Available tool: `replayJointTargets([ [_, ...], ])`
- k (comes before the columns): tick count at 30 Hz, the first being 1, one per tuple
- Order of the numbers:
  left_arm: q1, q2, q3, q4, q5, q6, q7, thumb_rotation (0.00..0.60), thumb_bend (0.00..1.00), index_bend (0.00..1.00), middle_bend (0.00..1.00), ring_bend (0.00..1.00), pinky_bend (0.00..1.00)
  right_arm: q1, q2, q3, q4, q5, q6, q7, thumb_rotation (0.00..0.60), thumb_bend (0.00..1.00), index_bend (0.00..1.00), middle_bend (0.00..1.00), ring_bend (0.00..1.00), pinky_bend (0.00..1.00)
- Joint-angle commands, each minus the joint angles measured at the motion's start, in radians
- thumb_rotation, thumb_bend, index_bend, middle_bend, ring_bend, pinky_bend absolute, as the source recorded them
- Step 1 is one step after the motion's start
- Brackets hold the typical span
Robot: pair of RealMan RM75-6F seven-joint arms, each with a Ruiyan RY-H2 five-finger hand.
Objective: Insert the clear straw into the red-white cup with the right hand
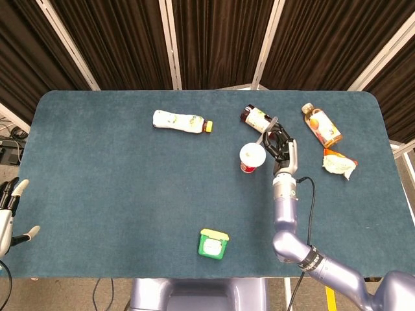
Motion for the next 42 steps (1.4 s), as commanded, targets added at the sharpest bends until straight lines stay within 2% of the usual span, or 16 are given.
replayJointTargets([
  [1, 0.000, 0.000, 0.000, -0.001, 0.000, 0.000, 0.000, 0.600, 0.05, 0.00, 0.00, 0.00, 0.00, 0.000, -0.003, -0.002, 0.003, 0.001, -0.003, 0.001, 0.600, 0.43, 0.65, 0.20, 0.00, 0.00],
  [25, -0.001, 0.001, 0.000, -0.002, -0.002, -0.001, 0.000, 0.600, 0.05, 0.00, 0.00, 0.00, 0.00, -0.012, 0.001, 0.001, -0.011, -0.017, -0.003, 0.000, 0.600, 0.43, 0.66, 0.20, 0.00, 0.00],
  [42, -0.001, 0.001, 0.000, -0.001, -0.001, -0.001, 0.000, 0.600, 0.05, 0.00, 0.00, 0.00, 0.00, -0.027, 0.004, -0.033, -0.010, -0.048, -0.011, -0.008, 0.600, 0.43, 0.68, 0.22, 0.00, 0.00],
])
